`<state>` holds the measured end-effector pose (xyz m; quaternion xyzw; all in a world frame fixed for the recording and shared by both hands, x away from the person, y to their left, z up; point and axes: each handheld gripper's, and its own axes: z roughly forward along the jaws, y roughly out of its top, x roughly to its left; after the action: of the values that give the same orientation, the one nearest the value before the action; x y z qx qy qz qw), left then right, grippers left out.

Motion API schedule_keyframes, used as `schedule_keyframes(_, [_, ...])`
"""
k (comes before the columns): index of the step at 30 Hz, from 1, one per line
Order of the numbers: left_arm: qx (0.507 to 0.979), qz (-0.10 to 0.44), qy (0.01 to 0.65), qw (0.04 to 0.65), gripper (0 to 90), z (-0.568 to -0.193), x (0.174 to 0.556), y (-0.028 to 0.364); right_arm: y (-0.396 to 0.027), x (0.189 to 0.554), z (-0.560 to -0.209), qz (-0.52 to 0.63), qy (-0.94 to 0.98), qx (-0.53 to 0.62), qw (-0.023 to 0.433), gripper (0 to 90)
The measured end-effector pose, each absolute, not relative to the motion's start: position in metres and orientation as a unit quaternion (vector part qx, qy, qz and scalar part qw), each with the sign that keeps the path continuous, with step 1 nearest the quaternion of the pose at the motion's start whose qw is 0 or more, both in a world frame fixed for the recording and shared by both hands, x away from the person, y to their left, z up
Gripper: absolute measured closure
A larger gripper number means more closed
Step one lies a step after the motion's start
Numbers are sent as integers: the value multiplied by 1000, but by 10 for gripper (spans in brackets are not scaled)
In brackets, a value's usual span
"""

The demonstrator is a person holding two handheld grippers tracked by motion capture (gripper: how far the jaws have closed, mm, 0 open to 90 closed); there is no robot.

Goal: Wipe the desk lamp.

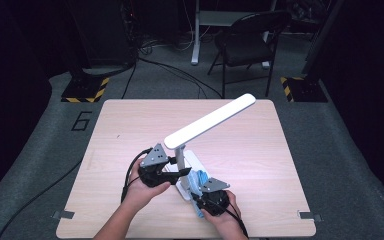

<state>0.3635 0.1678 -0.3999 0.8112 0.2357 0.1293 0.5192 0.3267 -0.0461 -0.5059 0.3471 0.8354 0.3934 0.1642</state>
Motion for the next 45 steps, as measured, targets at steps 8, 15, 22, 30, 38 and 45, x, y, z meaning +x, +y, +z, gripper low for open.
schedule_keyframes(8, [810, 125, 235, 522, 519, -400, 363, 169, -53, 332, -508, 397, 835, 343, 167, 692])
schedule_keyframes(15, [814, 127, 229, 519, 520, -400, 363, 170, -58, 337, -509, 399, 830, 353, 167, 691])
schedule_keyframes(22, [811, 127, 233, 521, 520, -401, 363, 169, -66, 343, -509, 398, 827, 359, 168, 691])
schedule_keyframes(30, [812, 126, 232, 520, 521, -400, 363, 169, -78, 353, -509, 397, 819, 377, 172, 691])
schedule_keyframes(38, [813, 126, 232, 519, 520, -400, 363, 170, -97, 367, -510, 394, 806, 400, 186, 690])
schedule_keyframes(45, [814, 120, 223, 523, 519, -401, 364, 171, -114, 374, -512, 387, 787, 438, 197, 691])
